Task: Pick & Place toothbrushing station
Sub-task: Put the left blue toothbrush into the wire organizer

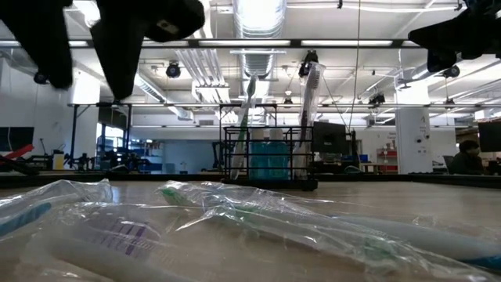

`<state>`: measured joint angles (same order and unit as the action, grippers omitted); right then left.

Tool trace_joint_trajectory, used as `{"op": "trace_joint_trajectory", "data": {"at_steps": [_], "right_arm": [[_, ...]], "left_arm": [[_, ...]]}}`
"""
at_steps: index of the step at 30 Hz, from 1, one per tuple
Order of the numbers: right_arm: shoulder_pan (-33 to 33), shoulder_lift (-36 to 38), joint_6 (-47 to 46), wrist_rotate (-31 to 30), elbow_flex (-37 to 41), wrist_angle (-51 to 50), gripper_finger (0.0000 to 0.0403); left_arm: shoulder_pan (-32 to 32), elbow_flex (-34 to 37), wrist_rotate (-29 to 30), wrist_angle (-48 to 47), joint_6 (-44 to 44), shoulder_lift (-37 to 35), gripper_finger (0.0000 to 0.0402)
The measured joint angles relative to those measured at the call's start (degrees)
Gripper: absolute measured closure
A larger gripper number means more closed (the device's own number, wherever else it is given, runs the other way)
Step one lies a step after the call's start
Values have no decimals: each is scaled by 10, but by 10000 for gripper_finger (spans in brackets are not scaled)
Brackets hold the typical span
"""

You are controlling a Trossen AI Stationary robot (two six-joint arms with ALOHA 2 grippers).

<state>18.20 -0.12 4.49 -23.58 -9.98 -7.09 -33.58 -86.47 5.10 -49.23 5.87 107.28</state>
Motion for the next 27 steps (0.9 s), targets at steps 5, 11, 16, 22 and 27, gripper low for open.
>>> {"op": "trace_joint_trajectory", "data": {"at_steps": [5,11,16,22,27], "right_arm": [[0,0,-8,1,0,0,394],[0,0,-25,1,0,0,394],[0,0,-26,1,0,0,394],[0,-1,-43,1,0,0,394],[0,0,-45,1,0,0,394]], "left_arm": [[-2,-21,2,-59,-88,40,222],[-3,-22,12,-65,-187,64,215],[-3,-22,10,-65,-251,86,225],[-3,-20,8,-60,-296,105,238],[-3,-20,6,-54,-309,118,256]]}}
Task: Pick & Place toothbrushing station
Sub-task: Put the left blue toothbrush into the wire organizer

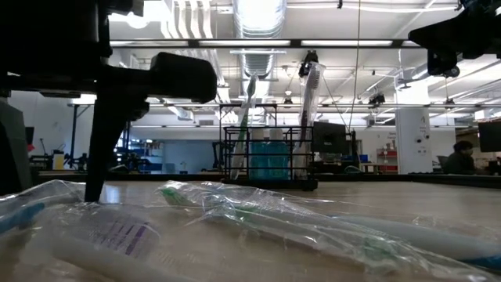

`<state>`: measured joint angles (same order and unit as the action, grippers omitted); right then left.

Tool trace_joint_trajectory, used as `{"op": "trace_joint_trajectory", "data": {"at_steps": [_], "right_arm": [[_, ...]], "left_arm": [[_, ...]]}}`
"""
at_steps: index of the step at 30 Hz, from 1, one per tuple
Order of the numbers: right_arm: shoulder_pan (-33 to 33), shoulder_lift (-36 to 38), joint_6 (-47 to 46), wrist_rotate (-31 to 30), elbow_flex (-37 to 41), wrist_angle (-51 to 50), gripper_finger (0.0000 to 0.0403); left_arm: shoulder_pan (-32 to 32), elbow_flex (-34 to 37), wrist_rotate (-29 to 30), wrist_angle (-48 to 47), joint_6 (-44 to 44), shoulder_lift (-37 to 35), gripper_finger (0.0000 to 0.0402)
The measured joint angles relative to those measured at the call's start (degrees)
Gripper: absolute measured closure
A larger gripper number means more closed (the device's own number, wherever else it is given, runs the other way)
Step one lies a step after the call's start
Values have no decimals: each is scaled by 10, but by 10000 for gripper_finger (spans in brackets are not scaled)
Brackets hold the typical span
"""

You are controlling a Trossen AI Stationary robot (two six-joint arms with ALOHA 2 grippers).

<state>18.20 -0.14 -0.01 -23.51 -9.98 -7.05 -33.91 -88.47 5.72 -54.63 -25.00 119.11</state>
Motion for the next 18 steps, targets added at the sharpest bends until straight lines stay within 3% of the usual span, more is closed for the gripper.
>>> {"op": "trace_joint_trajectory", "data": {"at_steps": [4,11,18], "right_arm": [[0,0,0,0,0,0,394],[0,0,0,0,0,1,394],[0,0,0,0,0,7,394]], "left_arm": [[-1,2,-2,0,-8,1,288],[-2,4,15,-3,-8,-15,382],[-19,3,128,-36,-8,-29,369]]}}
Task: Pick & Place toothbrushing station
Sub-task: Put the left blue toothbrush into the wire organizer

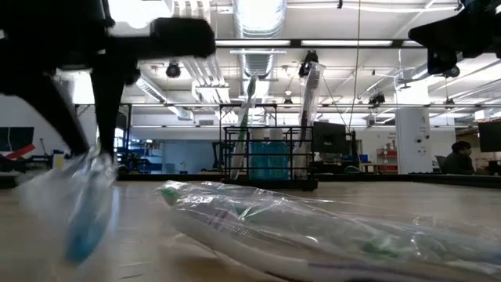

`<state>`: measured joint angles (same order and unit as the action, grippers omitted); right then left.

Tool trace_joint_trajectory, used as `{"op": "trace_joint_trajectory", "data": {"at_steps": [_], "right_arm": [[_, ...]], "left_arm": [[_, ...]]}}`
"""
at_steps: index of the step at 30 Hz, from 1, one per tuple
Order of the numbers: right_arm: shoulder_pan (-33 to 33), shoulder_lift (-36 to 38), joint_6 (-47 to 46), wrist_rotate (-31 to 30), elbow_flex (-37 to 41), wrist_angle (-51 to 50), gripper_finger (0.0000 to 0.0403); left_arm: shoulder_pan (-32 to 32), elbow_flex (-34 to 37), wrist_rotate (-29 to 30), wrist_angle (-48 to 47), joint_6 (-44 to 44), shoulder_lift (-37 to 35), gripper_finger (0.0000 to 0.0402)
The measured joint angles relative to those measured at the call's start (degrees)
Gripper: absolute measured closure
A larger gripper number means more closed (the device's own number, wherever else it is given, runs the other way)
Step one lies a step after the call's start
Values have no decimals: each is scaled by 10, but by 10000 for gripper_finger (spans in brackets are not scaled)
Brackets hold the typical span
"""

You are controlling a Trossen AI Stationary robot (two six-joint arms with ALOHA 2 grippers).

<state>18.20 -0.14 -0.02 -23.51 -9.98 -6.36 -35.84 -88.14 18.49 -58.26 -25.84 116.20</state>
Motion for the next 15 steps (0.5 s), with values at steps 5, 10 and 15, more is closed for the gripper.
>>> {"op": "trace_joint_trajectory", "data": {"at_steps": [5,10,15], "right_arm": [[0,-4,-9,0,0,17,394],[0,-15,-18,0,0,33,394],[0,-39,-30,6,0,56,394]], "left_arm": [[-22,2,126,-57,21,-27,386],[-41,2,290,-120,59,-82,382],[-55,3,400,-144,40,-149,378]]}}
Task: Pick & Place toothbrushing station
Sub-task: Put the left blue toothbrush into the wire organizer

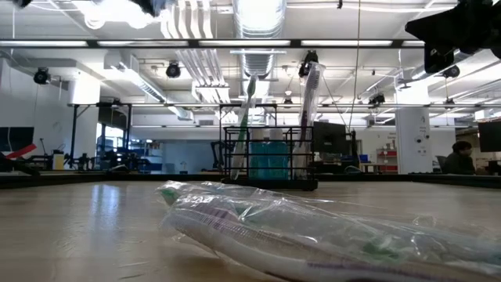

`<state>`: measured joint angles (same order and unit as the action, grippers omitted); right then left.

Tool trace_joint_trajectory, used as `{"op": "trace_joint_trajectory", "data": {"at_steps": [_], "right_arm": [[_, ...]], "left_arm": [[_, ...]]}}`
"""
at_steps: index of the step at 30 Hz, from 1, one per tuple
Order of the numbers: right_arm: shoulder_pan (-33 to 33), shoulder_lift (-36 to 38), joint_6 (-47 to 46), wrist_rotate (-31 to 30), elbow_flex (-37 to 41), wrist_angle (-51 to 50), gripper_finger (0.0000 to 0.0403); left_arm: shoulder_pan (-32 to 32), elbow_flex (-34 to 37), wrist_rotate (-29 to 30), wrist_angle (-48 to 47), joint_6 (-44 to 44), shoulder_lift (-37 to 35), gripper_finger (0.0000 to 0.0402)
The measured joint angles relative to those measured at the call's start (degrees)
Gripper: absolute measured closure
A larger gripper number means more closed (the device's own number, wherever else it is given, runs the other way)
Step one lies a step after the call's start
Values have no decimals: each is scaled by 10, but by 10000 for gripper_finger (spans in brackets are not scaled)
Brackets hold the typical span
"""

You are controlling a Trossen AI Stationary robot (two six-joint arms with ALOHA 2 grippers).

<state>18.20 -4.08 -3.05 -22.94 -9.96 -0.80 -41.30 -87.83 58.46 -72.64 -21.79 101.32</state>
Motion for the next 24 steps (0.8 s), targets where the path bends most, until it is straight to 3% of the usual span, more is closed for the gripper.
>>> {"op": "trace_joint_trajectory", "data": {"at_steps": [8,14,20,24], "right_arm": [[0,-126,-38,84,-4,151,394],[-1,-265,-100,89,-90,158,386],[-2,-400,-143,124,-223,102,318],[-15,-480,-183,152,-319,41,263]], "left_arm": [[4,0,148,-5,-89,-69,386],[9,0,205,-4,-148,-75,381],[12,0,260,-3,-167,-73,382],[16,0,262,-3,-172,-72,379]]}}
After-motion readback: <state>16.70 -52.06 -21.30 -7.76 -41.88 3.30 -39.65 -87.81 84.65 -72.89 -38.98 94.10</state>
